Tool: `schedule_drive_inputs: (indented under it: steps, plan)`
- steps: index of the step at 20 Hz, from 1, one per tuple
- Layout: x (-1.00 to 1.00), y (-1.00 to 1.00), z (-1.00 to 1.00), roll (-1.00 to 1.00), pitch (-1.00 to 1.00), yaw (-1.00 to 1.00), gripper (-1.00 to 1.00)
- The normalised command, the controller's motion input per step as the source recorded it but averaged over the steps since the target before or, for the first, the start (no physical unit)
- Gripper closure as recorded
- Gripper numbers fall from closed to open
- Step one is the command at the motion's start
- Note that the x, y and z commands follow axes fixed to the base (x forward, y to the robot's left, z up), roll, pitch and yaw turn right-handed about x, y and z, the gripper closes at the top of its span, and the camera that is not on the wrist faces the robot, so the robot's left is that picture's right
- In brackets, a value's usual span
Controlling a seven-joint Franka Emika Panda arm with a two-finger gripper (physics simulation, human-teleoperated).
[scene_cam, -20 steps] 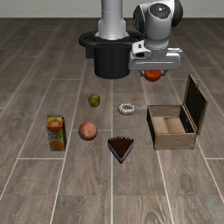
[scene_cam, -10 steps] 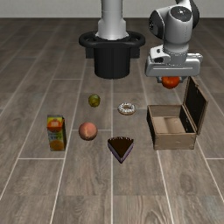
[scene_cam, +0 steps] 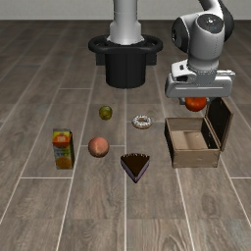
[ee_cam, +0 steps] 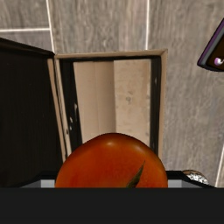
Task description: Pick up the tomato and place it in the box
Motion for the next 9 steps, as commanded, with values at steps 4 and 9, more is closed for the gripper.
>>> schedule_drive_inputs:
  steps: [4, 9]
  plan:
    - [0.00, 0.00, 0.00, 0.00, 0.00, 0.00, -1.00]
    - [0.00, 0.00, 0.00, 0.00, 0.00, 0.00, -1.00]
